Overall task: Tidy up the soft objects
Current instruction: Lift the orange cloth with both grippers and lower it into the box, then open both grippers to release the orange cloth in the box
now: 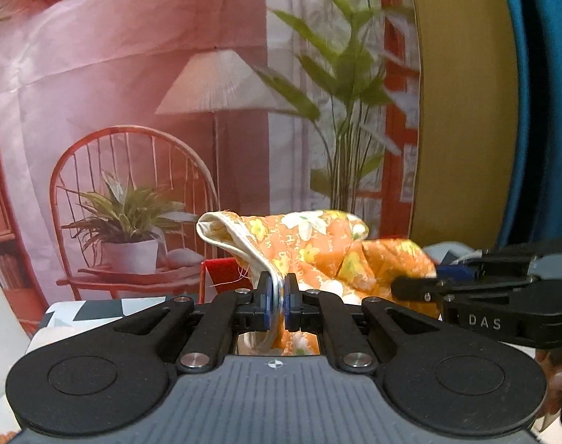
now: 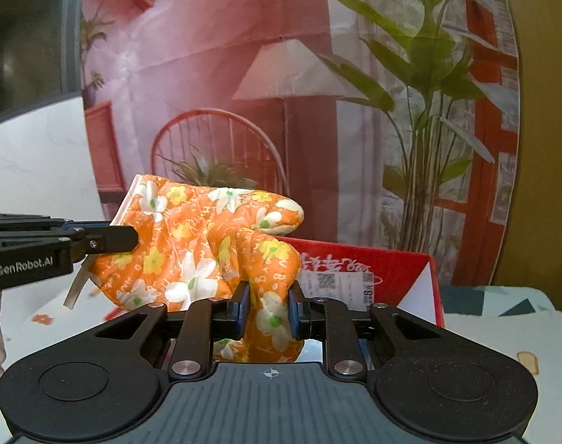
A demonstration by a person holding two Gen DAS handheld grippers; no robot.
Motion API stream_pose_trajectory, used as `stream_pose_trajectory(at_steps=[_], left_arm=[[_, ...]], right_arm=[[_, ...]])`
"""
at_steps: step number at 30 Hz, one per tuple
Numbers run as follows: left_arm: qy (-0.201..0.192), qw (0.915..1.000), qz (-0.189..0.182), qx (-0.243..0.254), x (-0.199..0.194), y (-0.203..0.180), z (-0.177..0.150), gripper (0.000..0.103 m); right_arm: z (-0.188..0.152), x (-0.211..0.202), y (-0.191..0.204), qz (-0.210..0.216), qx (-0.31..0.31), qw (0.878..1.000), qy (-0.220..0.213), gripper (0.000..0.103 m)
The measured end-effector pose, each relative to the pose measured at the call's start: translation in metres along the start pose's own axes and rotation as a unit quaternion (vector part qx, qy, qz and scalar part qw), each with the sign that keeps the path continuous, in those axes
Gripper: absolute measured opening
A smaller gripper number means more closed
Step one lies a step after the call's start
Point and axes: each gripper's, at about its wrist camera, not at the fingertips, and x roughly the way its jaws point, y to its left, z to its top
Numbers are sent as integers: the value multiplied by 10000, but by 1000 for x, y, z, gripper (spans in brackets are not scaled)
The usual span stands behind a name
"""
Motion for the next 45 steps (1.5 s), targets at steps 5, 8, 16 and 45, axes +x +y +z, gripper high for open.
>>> stream_pose_trajectory(at_steps=[5, 8, 16, 45], left_arm=[[664, 9978, 38, -53, 40, -3, -3, 7], [1162, 9929, -4, -249, 62, 0, -7, 7], [1823, 9823, -138, -414, 91, 5, -20, 7], [880, 9959, -171, -94, 6, 3, -4, 103]], right_arm=[[-5, 31, -10, -163, -3, 9997, 200, 19], [-13, 48, -24, -22, 477, 9976, 504, 19], [-34, 73, -35, -35, 1121, 9871, 1143, 18], [-25, 11, -4, -970, 461, 9926, 563, 99]])
